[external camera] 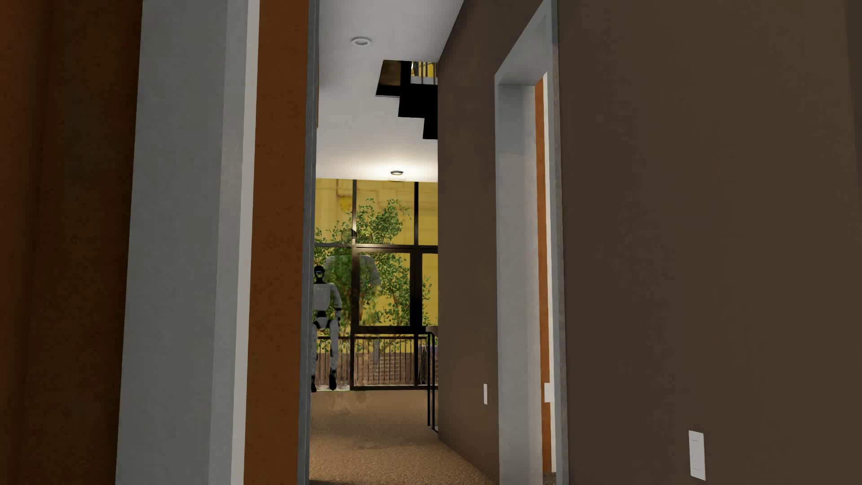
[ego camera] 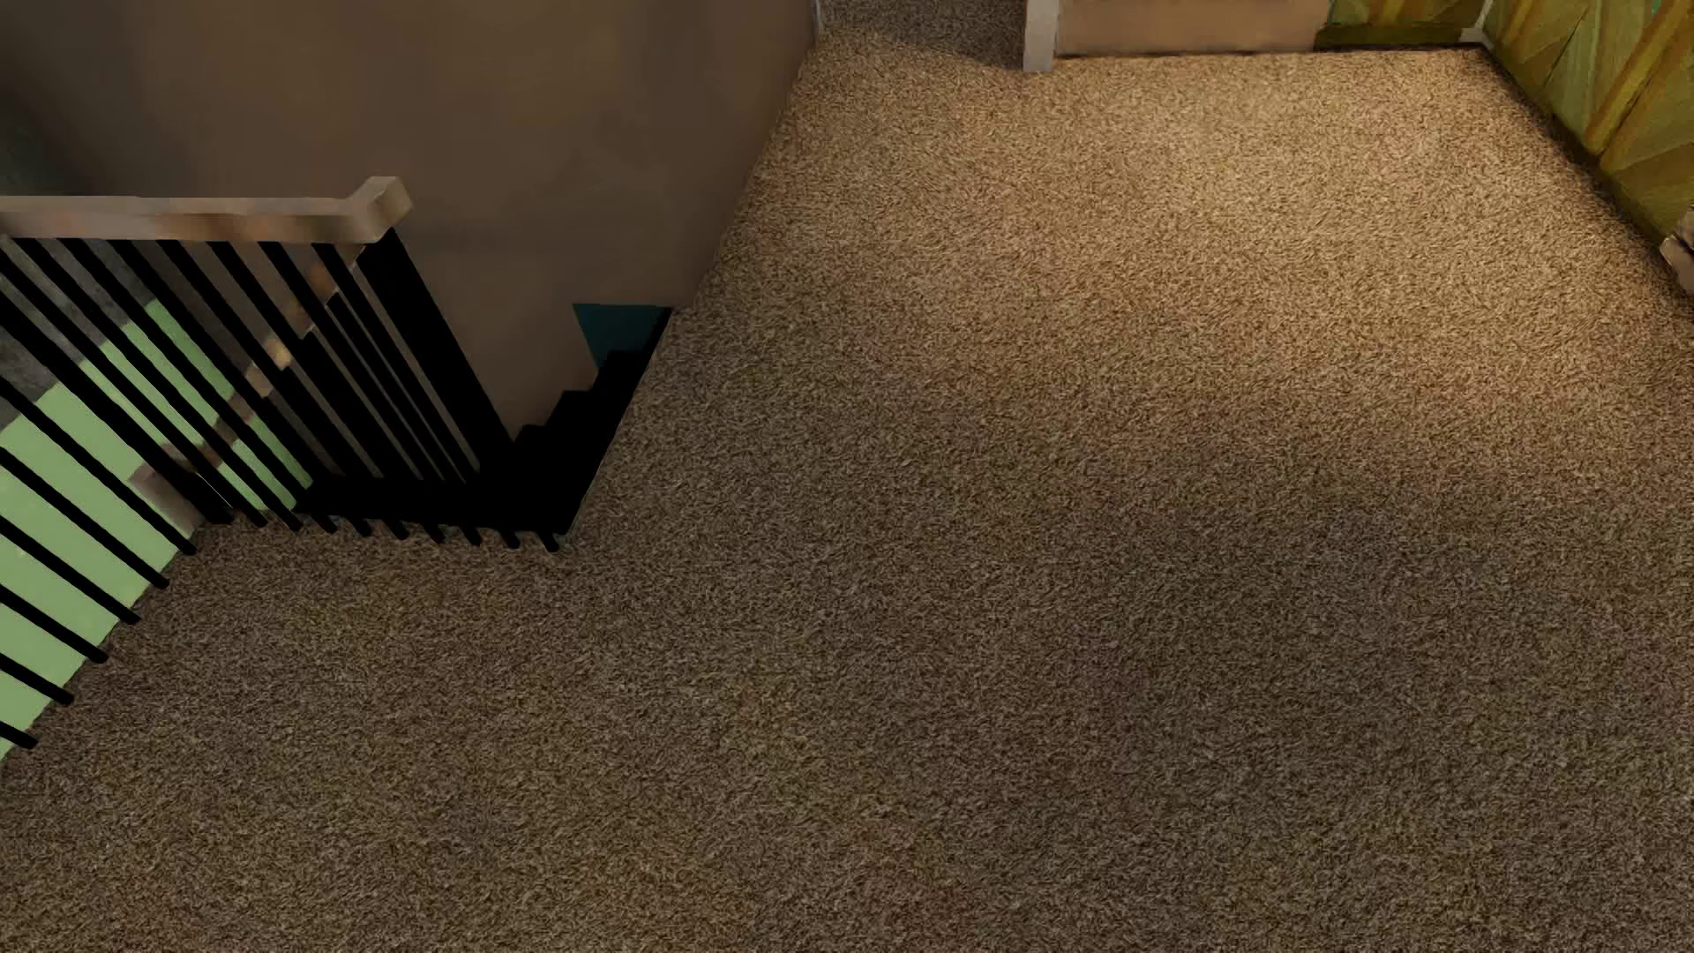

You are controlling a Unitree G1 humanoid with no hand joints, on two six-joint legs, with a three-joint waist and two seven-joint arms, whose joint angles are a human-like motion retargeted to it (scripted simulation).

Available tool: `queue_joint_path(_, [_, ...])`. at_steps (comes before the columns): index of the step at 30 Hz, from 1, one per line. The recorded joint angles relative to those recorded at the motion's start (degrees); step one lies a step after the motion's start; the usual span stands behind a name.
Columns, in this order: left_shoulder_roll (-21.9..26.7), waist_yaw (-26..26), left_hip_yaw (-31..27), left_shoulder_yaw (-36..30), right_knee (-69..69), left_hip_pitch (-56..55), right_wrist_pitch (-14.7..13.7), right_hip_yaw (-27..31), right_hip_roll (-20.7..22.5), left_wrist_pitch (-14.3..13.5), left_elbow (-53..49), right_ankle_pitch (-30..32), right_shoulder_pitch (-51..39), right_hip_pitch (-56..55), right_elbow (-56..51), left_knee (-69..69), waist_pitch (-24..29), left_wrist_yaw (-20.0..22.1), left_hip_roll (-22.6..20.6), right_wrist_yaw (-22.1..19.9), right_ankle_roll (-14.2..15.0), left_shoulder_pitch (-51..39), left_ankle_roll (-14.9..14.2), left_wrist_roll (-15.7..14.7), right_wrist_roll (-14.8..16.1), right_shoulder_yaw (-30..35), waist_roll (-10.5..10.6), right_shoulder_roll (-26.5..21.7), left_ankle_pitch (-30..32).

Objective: Head to the door

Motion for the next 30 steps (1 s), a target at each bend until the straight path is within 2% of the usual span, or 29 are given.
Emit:
queue_joint_path(1, [0.0, 1.1, 0.0, 1.6, 0.2, -0.6, 0.0, 0.0, 0.4, 0.0, -0.4, -1.2, -0.7, 2.4, -4.2, -9.7, 1.3, 0.0, 0.0, 0.0, 0.0, -1.1, 0.0, 0.0, 0.0, -4.5, -0.4, -0.2, 4.1])
queue_joint_path(2, [0.2, 1.8, 0.0, 3.9, -0.1, 0.1, 0.0, 0.0, 0.9, 0.0, -1.3, -2.5, -1.5, 5.5, -7.6, -19.2, 2.7, 0.0, 0.1, 0.0, 0.0, -2.2, 0.0, 0.0, 0.0, -7.3, -0.7, -0.6, 3.6])
queue_joint_path(3, [0.7, 2.0, 0.0, 7.0, -0.5, 0.9, 0.0, 0.0, 1.6, 0.0, -2.8, -3.8, -2.2, 8.5, -10.2, -27.3, 3.7, 0.0, 0.2, 0.0, 0.0, -3.3, 0.0, 0.0, 0.0, -8.9, -1.2, -0.9, -2.9])
queue_joint_path(4, [1.3, 2.2, 0.0, 10.5, -0.5, 1.4, 0.0, 0.0, 1.8, 0.0, -4.6, -4.8, -2.5, 11.0, -11.8, -32.0, 4.2, 0.0, 0.6, 0.0, 0.0, -4.2, 0.0, 0.0, 0.0, -9.6, -2.0, -1.1, -13.6])
queue_joint_path(5, [1.9, 2.4, 0.0, 13.5, -0.2, 0.5, 0.0, 0.0, 2.5, 0.0, -6.0, -5.2, -2.5, 12.6, -12.3, -32.1, 4.1, 0.0, 1.7, 0.0, 0.0, -5.3, 0.0, 0.0, 0.0, -9.5, -2.2, -1.1, -18.9])
queue_joint_path(6, [2.3, 2.6, 0.0, 15.5, 0.4, -1.2, 0.0, 0.0, 2.1, 0.0, -6.7, -4.9, -2.2, 14.3, -11.3, -32.0, 3.9, 0.0, 1.3, 0.0, 0.0, -6.8, 0.0, 0.0, 0.0, -8.8, -2.9, -0.9, -15.5])
queue_joint_path(8, [2.3, 4.7, 0.0, 18.0, 2.3, -1.5, 0.0, 0.0, -0.3, 0.0, -6.6, -0.3, -1.2, 15.8, -4.7, -30.0, 1.4, 0.0, 0.1, 0.0, 0.0, -9.1, 0.0, 0.0, 0.0, -2.7, -4.1, -0.6, -6.8])
queue_joint_path(9, [2.2, 4.5, 0.0, 17.8, 6.7, -1.9, 0.0, 0.0, -2.3, 0.0, -5.7, 5.0, -1.5, 14.0, 1.3, -28.3, -0.3, 0.0, -1.2, 0.0, 0.0, -9.9, 0.0, 0.0, 0.0, 3.9, -5.0, -0.2, -4.8])
queue_joint_path(11, [2.5, 3.5, 0.0, 14.6, 25.2, 3.2, 0.0, 0.0, -7.5, 0.0, -4.1, 18.5, -1.7, 3.6, 11.5, -27.7, -1.4, 0.0, -2.7, 0.0, 0.0, -11.9, 0.0, 0.0, 0.0, 18.2, -6.2, 1.1, -9.5])
queue_joint_path(12, [2.3, 1.9, 0.0, 12.5, 36.0, 4.2, 0.0, 0.0, -9.3, 0.0, -3.0, 18.0, -1.8, -6.2, 12.6, -28.7, -2.8, 0.0, -4.4, 0.0, 0.0, -14.1, 0.0, 0.0, 0.0, 22.9, -6.7, 1.3, -12.2])
queue_joint_path(13, [2.4, -0.7, 0.0, 12.6, 43.3, 9.6, 0.0, 0.0, -9.1, 0.0, -3.2, 12.2, -0.3, -10.2, 12.0, -29.8, -1.3, 0.0, -4.3, 0.0, 0.0, -14.5, 0.0, 0.0, 0.0, 23.3, -6.0, 1.7, -16.0])
queue_joint_path(14, [2.6, -3.8, 0.0, 13.3, 46.4, 16.2, 0.0, 0.0, -8.0, 0.0, -3.9, 7.0, 2.3, -12.1, 9.7, -31.3, 0.7, 0.0, -3.3, 0.0, 0.0, -14.0, 0.0, 0.0, 0.0, 20.9, -4.7, 1.7, -20.1])
queue_joint_path(15, [3.1, -6.5, 0.0, 14.6, 45.6, 21.6, 0.0, 0.0, -6.1, 0.0, -5.4, 3.4, 5.0, -14.7, 7.9, -32.2, 1.9, 0.0, -1.4, 0.0, 0.0, -12.8, 0.0, 0.0, 0.0, 17.8, -3.5, 2.1, -24.9])
queue_joint_path(17, [4.3, -8.8, 0.0, 16.5, 32.8, 29.5, 0.0, 0.0, -4.1, 0.0, -7.7, -0.6, 7.9, -19.2, 7.0, -32.2, 3.3, 0.0, 0.2, 0.0, 0.0, -11.2, 0.0, 0.0, 0.0, 15.6, -2.4, 3.3, -31.5])
queue_joint_path(20, [4.7, -9.2, 0.0, 16.3, 3.2, 37.2, 0.0, 0.0, -2.2, 0.0, -7.6, 6.6, 7.1, -19.4, 7.7, -31.8, 4.7, 0.0, 0.1, 0.0, 0.0, -10.8, 0.0, 0.0, 0.0, 20.1, -2.5, 3.7, -35.0])
queue_joint_path(21, [4.5, -9.1, 0.0, 15.2, -1.7, 39.5, 0.0, 0.0, -1.9, 0.0, -7.1, 8.7, 7.2, -19.1, 7.2, -31.8, 4.6, 0.0, 0.2, 0.0, 0.0, -10.6, 0.0, 0.0, 0.0, 19.6, -2.4, 3.5, -35.4])
queue_joint_path(23, [3.8, -8.9, 0.0, 13.4, 2.5, 44.6, 0.0, 0.0, -2.0, 0.0, -6.5, 8.3, 7.1, -21.3, 6.7, -32.0, 4.7, 0.0, 0.9, 0.0, 0.0, -8.5, 0.0, 0.0, 0.0, 17.6, -1.7, 2.7, -34.3])
queue_joint_path(24, [3.2, -10.2, 0.0, 12.2, 5.4, 46.4, 0.0, 0.0, -1.9, 0.0, -5.9, 10.1, 6.8, -21.2, 7.0, -33.0, 4.0, 0.0, 2.1, 0.0, 0.0, -6.8, 0.0, 0.0, 0.0, 16.6, -1.1, 2.3, -31.0])
queue_joint_path(25, [2.1, -10.9, 0.0, 11.1, 8.6, 46.4, 0.0, 0.0, -1.6, 0.0, -5.0, 10.1, 6.5, -21.2, 7.9, -32.7, 3.0, 0.0, 3.4, 0.0, 0.0, -5.0, 0.0, 0.0, 0.0, 15.9, 0.1, 1.6, -23.8])
queue_joint_path(26, [0.6, -11.9, 0.0, 10.5, 9.8, 43.3, 0.0, 0.0, -1.1, 0.0, -4.7, 7.5, 5.6, -18.8, 8.5, -27.7, 2.6, 0.0, 5.0, 0.0, 0.0, -3.6, 0.0, 0.0, 0.0, 15.2, 1.3, 0.6, -14.1])
queue_joint_path(27, [0.4, -12.4, 0.0, 9.1, 9.7, 36.0, 0.0, 0.0, -0.7, 0.0, -6.2, 4.2, 4.3, -16.2, 9.1, -17.6, 1.8, 0.0, 6.2, 0.0, 0.0, -2.4, 0.0, 0.0, 0.0, 14.0, 2.5, 0.0, -6.1])
queue_joint_path(28, [0.8, -11.0, 0.0, 8.1, 8.8, 26.9, 0.0, 0.0, -0.1, 0.0, -8.3, 1.7, 2.6, -14.9, 9.3, -5.5, 0.5, 0.0, 5.7, 0.0, 0.0, -2.1, 0.0, 0.0, 0.0, 12.8, 3.0, -0.4, -3.0])
queue_joint_path(30, [1.1, -5.0, 0.0, 7.8, 5.4, 13.1, 0.0, 0.0, 0.9, 0.0, -9.8, -0.2, 0.0, -9.8, 7.5, 10.4, -0.5, 0.0, 3.9, 0.0, 0.0, -1.6, 0.0, 0.0, 0.0, 8.8, 2.2, -1.1, -7.1])
